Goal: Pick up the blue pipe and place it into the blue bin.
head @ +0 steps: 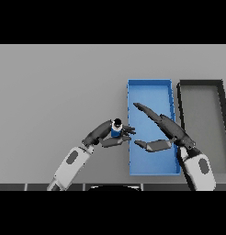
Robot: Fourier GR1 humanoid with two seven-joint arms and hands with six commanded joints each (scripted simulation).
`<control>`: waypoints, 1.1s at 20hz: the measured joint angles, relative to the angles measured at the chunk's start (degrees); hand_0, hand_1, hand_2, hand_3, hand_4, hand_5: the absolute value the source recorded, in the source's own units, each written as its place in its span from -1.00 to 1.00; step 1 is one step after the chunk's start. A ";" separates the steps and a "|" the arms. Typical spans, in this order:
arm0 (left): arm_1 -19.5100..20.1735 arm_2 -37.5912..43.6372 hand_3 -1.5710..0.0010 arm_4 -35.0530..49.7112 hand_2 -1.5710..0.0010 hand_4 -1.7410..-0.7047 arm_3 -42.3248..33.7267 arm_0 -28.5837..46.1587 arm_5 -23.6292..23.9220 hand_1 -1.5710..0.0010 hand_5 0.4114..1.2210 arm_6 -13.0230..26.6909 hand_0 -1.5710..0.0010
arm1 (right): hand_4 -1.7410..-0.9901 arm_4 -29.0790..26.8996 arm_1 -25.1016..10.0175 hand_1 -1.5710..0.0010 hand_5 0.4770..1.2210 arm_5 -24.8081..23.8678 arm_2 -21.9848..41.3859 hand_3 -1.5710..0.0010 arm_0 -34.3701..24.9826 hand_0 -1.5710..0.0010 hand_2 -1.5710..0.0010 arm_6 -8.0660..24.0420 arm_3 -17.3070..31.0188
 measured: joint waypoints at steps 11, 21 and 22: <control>-1.86 2.87 -1.00 0.83 -1.00 -0.48 1.69 -0.61 -4.02 -1.00 1.00 -0.11 -1.00 | 0.42 -1.18 4.98 0.97 -0.85 4.10 8.15 1.00 -16.27 0.99 0.91 6.90 6.54; -1.63 3.66 -1.00 -1.99 -1.00 -0.77 0.23 0.56 -5.40 -1.00 1.00 2.64 -1.00 | -0.27 -0.16 9.09 -0.12 -0.89 7.57 10.91 0.03 -23.13 -0.12 -0.16 7.63 14.18; -1.58 3.78 -1.00 -2.51 -1.00 -0.81 0.23 0.45 -5.11 -1.00 1.00 3.39 -1.00 | -0.39 0.19 9.67 -0.29 -0.80 7.24 10.98 -0.11 -23.72 -0.29 -0.33 7.88 14.80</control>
